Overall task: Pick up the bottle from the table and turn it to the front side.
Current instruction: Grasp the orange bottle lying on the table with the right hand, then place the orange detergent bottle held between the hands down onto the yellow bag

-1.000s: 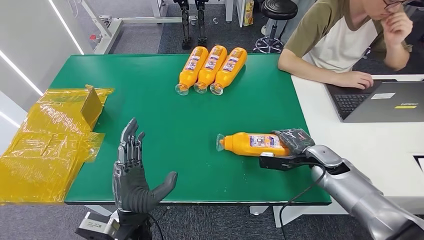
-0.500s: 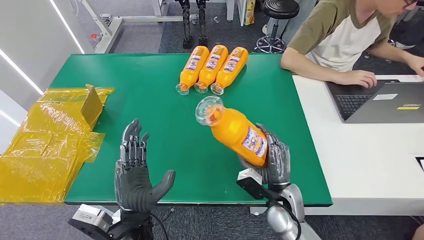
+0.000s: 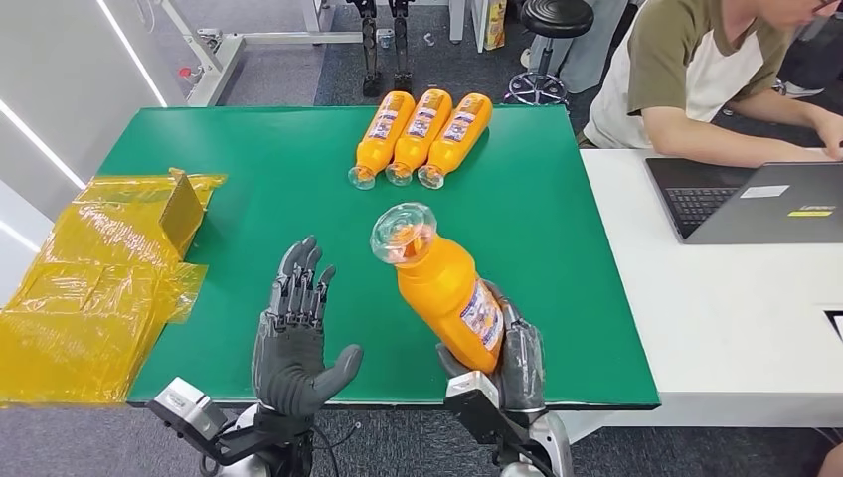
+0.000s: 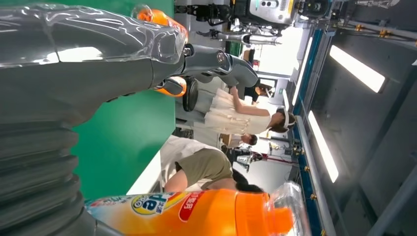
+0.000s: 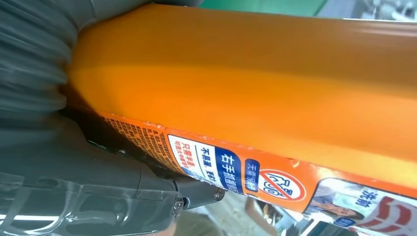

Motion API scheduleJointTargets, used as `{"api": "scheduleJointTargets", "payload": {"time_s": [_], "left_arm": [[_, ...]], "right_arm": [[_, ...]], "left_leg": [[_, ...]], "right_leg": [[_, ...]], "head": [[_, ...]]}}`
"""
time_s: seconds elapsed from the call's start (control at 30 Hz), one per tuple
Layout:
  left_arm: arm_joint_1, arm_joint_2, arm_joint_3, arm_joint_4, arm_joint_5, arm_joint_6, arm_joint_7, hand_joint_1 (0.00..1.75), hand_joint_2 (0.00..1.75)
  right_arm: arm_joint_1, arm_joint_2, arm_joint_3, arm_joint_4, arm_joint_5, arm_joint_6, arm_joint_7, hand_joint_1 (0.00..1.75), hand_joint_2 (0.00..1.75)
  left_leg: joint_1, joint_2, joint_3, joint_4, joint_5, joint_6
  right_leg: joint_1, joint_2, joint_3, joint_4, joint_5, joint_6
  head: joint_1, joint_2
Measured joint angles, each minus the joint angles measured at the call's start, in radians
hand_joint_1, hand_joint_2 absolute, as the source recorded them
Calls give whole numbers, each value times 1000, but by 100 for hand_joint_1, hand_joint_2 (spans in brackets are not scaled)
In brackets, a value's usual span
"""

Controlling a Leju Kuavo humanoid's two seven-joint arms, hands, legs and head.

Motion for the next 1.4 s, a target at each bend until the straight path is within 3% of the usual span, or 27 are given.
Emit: {"api": "scheduleJointTargets", "payload": {"time_s": [0.27,0.47,0.8,0.93,1.4], "left_arm": [[-36,0,0,37,10,-30,-4,0,175],[-39,-1,1,47,0,-33,-4,0,175],[-40,-9,24,62,-34,-33,5,0,175],[-42,-14,26,76,-36,-22,-9,172,175],[-43,-3,22,118,-3,28,-93,175,175]], "right_arm": [[-19,-9,59,-17,51,160,-18,175,175],[-31,-16,80,7,108,264,47,175,175],[-9,-19,80,23,255,306,110,175,175],[-15,-19,75,28,274,308,98,175,175],[-101,-17,84,128,244,306,41,175,175]], "left_leg": [[0,0,0,0,0,0],[0,0,0,0,0,0],[0,1,0,0,0,0],[0,1,0,0,0,0],[0,1,0,0,0,0]], "right_leg": [[0,0,0,0,0,0],[0,0,0,0,0,0],[0,1,0,0,0,0],[0,1,0,0,0,0],[0,1,0,0,0,0]], "head": [[0,0],[0,0],[0,0],[0,0],[0,0]]}}
